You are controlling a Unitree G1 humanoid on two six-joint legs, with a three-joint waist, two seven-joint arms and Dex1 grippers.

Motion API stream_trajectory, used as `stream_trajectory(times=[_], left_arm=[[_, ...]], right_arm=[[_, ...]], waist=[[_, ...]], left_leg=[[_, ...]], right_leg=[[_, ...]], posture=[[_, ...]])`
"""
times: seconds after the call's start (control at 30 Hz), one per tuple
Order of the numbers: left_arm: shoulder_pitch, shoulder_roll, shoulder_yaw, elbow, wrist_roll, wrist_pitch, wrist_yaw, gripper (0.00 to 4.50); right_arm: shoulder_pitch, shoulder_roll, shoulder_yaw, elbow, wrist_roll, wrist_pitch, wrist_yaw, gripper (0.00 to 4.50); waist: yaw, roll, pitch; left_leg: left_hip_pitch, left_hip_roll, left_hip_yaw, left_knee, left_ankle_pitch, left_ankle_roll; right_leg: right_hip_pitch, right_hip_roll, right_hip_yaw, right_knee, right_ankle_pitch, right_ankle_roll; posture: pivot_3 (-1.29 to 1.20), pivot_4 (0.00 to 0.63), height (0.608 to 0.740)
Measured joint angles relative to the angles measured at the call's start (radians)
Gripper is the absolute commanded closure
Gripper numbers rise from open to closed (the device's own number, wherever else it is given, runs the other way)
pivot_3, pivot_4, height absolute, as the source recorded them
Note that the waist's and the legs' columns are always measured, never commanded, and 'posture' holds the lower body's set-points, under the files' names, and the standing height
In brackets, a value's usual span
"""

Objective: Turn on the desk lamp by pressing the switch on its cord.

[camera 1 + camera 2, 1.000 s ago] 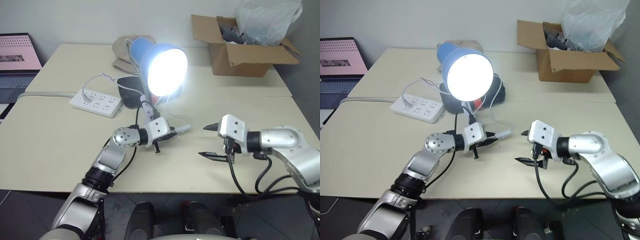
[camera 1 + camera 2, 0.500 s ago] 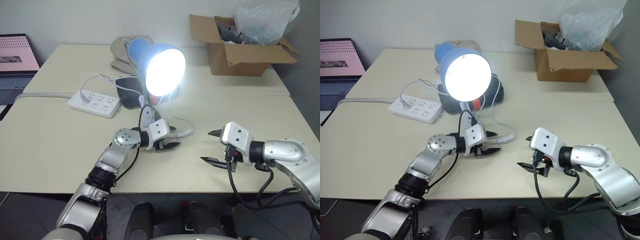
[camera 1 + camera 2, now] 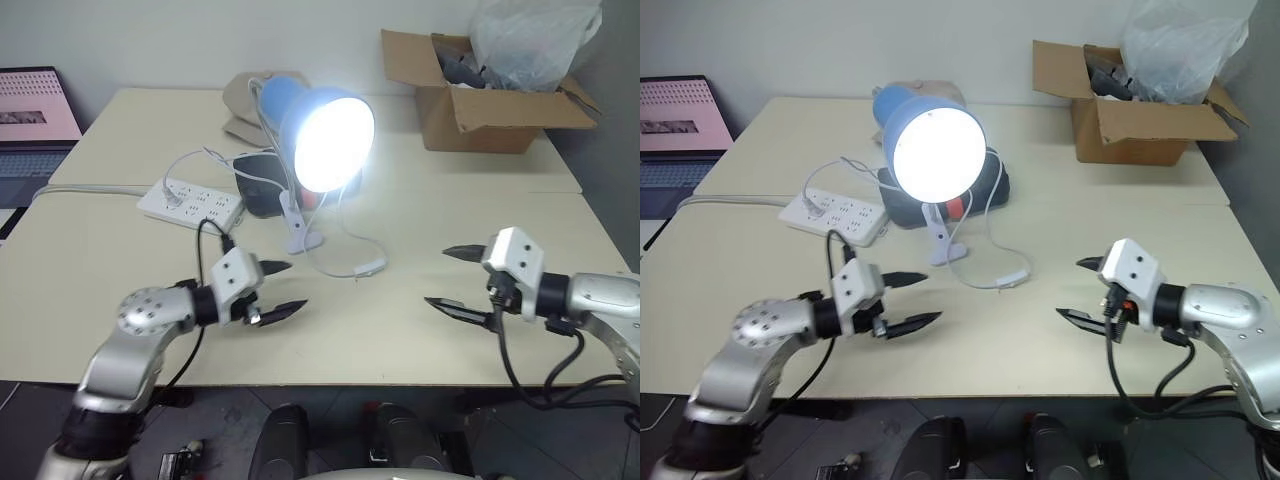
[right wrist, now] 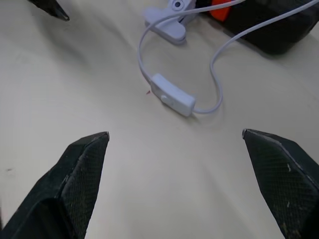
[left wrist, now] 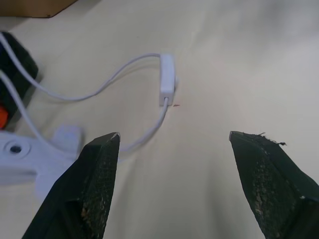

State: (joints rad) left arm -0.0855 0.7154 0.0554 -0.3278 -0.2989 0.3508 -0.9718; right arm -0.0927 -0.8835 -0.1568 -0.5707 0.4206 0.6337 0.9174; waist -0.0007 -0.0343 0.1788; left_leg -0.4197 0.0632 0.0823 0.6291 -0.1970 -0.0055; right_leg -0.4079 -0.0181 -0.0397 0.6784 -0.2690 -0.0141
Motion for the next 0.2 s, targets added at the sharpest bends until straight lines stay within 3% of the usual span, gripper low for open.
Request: stream_trajectory(times=[0.2], left_arm=[[0.043, 0.039, 0.062, -0.059, -0.057, 0.085, 0.006, 0.86]], right_arm=[[0.038, -0.03, -0.026, 0.055, -0.003, -0.1, 0.07, 0.0]], waist=[[0.001, 0.0, 0.0]], left_leg=[[0.003, 0.0, 0.0, 0.0, 0.0, 0.0]], right_leg=[[0.002, -0.001, 0.0, 0.0, -0.003, -0.006]], posture=[[0.0, 0.15, 0.74]])
